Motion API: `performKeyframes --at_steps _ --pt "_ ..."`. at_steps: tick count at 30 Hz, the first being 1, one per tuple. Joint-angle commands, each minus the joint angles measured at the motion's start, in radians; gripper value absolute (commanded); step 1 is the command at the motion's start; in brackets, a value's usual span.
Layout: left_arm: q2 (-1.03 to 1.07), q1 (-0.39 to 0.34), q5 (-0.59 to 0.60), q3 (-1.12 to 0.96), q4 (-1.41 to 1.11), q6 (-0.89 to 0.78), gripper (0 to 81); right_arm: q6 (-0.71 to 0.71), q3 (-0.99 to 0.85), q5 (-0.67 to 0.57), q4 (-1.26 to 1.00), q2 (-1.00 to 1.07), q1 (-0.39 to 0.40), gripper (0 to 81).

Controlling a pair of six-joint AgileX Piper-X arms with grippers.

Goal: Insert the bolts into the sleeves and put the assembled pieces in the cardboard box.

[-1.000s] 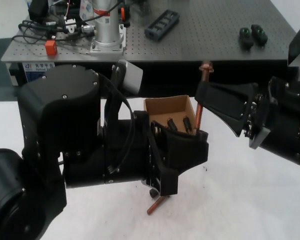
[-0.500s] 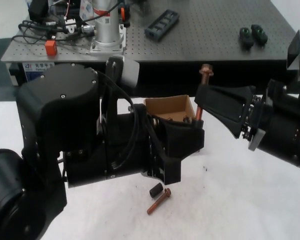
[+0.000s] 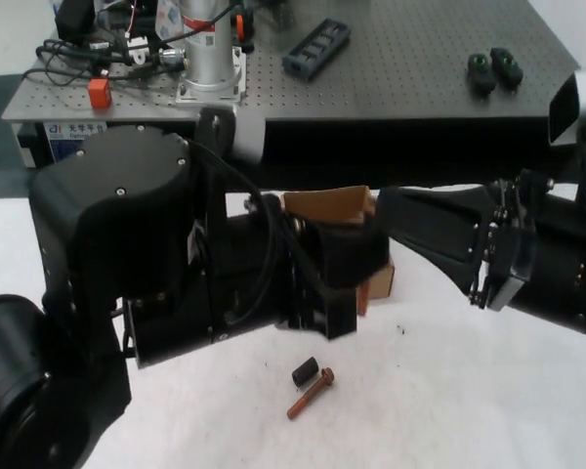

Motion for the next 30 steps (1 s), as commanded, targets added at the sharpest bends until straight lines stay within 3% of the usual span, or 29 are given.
performKeyframes --at_steps 1,4,11,16,21,30 --pt "-0.032 -0.011 0.072 0.007 -0.036 0.015 0.7 -0.011 -0.008 -0.008 0.014 -0.014 -0.018 41.7" --pt "0.004 0.003 -0.060 -0.017 -0.030 0.006 0.7 -0.043 -0.008 -0.008 0.108 -0.037 -0.111 41.7" --pt "0.332 0.116 -0.119 -0.331 0.264 -0.014 0.7 -0.181 -0.008 0.065 0.424 -0.078 -0.254 41.7" --pt "0.643 0.154 -0.133 -0.687 0.558 0.065 0.7 -0.275 -0.008 0.182 0.605 -0.078 -0.256 41.7" --pt "0.887 0.160 -0.139 -1.000 0.820 0.154 0.7 -0.291 -0.008 0.213 0.667 -0.078 -0.256 41.7" --pt "1.051 0.160 -0.139 -1.202 0.990 0.146 0.5 -0.302 -0.008 0.241 0.667 -0.078 -0.256 41.7"
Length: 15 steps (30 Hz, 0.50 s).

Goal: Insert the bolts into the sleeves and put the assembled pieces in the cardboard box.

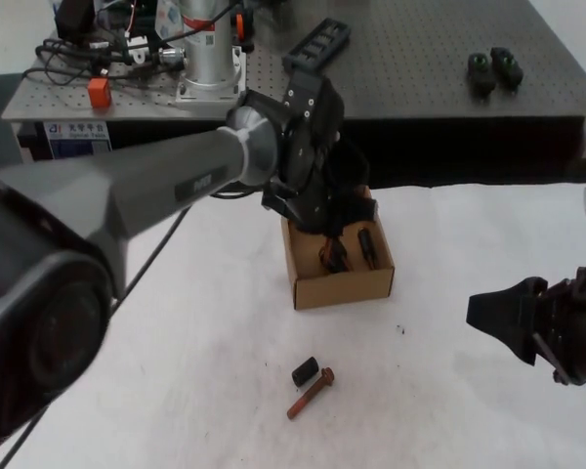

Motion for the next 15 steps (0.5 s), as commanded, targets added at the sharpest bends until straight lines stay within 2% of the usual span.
performKeyframes --at_steps 1,5,7,11,12,15 --pt "-0.001 0.001 -0.008 -0.029 0.031 0.004 0.5 -0.011 -0.008 0.007 -0.002 -0.009 -0.006 41.7" --pt "-0.002 0.001 -0.008 -0.029 0.031 0.004 0.6 -0.011 -0.008 0.010 -0.002 -0.009 -0.006 41.7" --pt "-0.002 0.001 -0.008 -0.029 0.040 0.002 6.6 -0.011 -0.008 0.010 -0.002 -0.009 -0.006 41.7" --pt "-0.002 0.001 -0.015 -0.029 0.048 0.003 25.6 -0.011 -0.008 0.010 -0.002 -0.009 -0.006 41.7" --pt "-0.002 0.001 -0.017 -0.029 0.048 -0.002 28.5 -0.011 -0.008 0.010 -0.002 -0.009 -0.006 41.7" --pt "-0.002 0.001 -0.017 -0.031 0.055 -0.025 29.4 -0.035 -0.011 0.009 0.006 0.006 0.009 40.6"
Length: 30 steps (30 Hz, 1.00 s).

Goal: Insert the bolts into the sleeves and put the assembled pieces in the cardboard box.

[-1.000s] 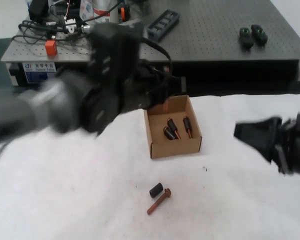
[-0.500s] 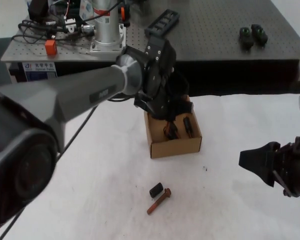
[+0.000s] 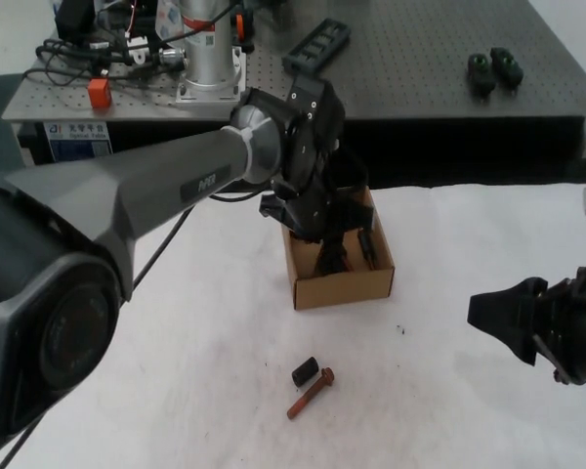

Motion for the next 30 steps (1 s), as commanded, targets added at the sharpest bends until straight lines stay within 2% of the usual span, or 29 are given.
performKeyframes --at_steps 1,5,10,13,19,23,30 --pt "-0.013 0.001 -0.008 -0.016 0.009 -0.015 29.4 -0.018 -0.014 -0.001 0.014 0.013 0.016 39.3" --pt "-0.100 0.001 -0.040 -0.019 0.059 -0.020 29.4 -0.087 -0.074 0.038 0.098 0.110 0.095 38.1" --pt "-0.285 0.019 -0.255 -0.005 0.080 0.049 29.4 -0.098 -0.191 0.133 0.159 0.309 0.244 38.1" --pt "-0.401 0.050 -0.303 0.081 0.079 0.072 29.4 -0.064 -0.272 0.195 0.195 0.444 0.316 38.1" --pt "-0.677 0.109 -0.288 0.435 0.008 0.044 29.4 0.083 -0.393 0.210 0.162 0.689 0.414 38.1" --pt "-0.847 0.120 -0.288 0.653 -0.077 0.045 29.4 0.173 -0.450 0.209 0.099 0.806 0.460 38.1" --pt "-1.030 0.120 -0.296 0.804 -0.089 0.051 29.4 0.250 -0.521 0.231 0.057 0.933 0.501 35.3"
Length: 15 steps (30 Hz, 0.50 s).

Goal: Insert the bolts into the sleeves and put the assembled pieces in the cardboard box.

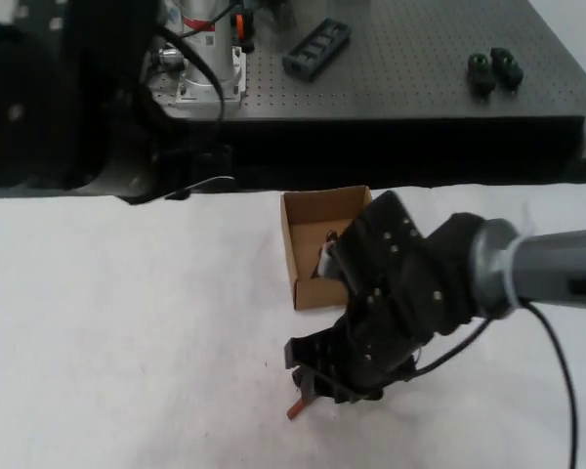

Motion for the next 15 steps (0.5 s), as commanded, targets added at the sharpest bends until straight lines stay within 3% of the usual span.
performKeyframes --at_steps 1,12,15 --pt "-0.020 0.003 -0.015 0.004 -0.018 0.008 29.4 0.043 -0.030 0.012 -0.015 0.034 0.006 34.4" --pt "-0.050 0.003 -0.037 0.007 -0.012 0.115 29.4 0.018 -0.045 0.069 -0.021 0.110 0.005 34.2" --pt "-0.050 0.003 -0.037 0.007 -0.012 0.115 29.4 -0.004 -0.045 0.081 -0.021 0.118 0.005 30.9"
